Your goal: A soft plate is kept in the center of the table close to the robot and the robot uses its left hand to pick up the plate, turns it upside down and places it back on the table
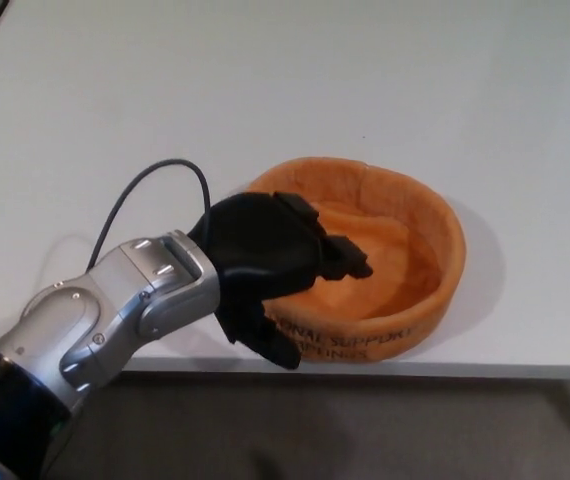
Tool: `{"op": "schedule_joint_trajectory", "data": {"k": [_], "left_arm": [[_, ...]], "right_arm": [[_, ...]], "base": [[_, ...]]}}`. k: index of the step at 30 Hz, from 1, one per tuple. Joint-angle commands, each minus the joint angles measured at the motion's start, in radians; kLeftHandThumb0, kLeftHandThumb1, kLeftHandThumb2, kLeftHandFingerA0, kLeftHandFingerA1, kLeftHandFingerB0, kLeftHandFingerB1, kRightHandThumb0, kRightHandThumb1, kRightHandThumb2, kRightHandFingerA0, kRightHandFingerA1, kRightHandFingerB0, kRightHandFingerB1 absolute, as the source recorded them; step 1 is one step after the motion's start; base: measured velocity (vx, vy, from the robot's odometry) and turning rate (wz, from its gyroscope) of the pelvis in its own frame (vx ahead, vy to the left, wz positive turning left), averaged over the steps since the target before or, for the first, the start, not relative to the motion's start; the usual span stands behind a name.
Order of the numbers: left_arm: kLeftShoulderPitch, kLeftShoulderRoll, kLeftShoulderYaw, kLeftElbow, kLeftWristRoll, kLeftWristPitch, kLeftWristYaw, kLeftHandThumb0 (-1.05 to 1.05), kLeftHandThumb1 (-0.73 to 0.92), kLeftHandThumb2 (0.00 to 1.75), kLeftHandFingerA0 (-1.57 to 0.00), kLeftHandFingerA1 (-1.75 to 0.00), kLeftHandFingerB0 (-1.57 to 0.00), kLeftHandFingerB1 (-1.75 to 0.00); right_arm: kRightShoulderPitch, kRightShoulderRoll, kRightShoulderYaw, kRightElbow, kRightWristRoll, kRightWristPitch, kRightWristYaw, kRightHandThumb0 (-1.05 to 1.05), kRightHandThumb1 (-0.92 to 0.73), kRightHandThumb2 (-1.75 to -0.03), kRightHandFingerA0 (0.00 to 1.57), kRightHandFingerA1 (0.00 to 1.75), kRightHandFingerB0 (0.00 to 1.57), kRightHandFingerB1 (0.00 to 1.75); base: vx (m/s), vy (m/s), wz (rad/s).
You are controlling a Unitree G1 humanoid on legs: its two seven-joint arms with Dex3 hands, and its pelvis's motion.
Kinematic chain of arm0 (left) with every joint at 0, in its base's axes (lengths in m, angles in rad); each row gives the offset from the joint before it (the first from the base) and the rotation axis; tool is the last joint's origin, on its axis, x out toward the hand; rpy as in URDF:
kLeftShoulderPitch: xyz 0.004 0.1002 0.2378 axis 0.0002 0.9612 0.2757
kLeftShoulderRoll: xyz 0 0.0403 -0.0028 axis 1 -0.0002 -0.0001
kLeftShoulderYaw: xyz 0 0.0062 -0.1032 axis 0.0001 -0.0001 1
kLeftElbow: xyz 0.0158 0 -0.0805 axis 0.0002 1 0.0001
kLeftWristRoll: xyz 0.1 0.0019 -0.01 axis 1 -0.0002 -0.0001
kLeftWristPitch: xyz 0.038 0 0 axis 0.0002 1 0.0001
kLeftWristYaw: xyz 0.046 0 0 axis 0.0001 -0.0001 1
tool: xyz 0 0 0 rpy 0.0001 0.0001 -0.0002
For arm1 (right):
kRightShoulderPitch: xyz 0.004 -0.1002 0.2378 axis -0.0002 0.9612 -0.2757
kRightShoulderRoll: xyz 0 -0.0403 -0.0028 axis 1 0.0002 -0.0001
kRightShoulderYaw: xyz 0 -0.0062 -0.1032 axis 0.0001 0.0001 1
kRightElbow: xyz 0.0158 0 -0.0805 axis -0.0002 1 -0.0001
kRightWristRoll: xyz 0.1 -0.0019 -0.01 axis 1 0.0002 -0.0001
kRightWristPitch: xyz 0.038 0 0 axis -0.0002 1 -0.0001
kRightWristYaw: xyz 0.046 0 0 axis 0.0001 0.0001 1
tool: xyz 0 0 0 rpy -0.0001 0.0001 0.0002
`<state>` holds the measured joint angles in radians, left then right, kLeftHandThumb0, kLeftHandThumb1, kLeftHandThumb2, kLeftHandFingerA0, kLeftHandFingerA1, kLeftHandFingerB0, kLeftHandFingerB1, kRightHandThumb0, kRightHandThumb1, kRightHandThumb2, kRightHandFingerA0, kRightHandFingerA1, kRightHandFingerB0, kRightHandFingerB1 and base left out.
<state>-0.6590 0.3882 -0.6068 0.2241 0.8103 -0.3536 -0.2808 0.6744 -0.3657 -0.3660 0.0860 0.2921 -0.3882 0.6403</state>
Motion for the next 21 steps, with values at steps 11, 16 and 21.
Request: {"op": "schedule_joint_trajectory", "data": {"k": [11, 16, 21], "left_arm": [[0.052, -0.007, -0.027, 0.06, 0.034, -0.017, 0.025, -0.99, 0.68, 0.62, -0.4, -0.43, -0.36, -0.32], [0.052, -0.006, -0.065, 0.084, 0.09, -0.04, 0.078, -1.0, 0.69, 0.62, -0.51, -0.48, -0.4, -0.33], [0.033, 0.021, -0.109, 0.094, 0.173, -0.051, 0.125, -1.01, 0.59, 0.65, -0.87, -1.54, -0.48, -0.41]], "right_arm": [[-0.02, -0.018, -0.006, 0.037, 0.001, 0.004, 0.003, -0.8, -0.76, -1.1, 0.2, 0.59, 0.13, 0.49], [-0.004, -0.017, -0.013, 0.008, -0.001, -0.003, -0.001, -0.82, -0.92, -0.77, 0.22, 0.59, 0.13, 0.41], [-0.018, -0.006, -0.006, 0.067, -0.002, -0.029, 0.009, -0.79, -0.77, -1.12, 0.24, 0.6, 0.1, 0.48]], "base": [[0.0, 0.0, 0.0], [0.0, 0.0, 0.0], [0.0, 0.0, 0.0]]}}
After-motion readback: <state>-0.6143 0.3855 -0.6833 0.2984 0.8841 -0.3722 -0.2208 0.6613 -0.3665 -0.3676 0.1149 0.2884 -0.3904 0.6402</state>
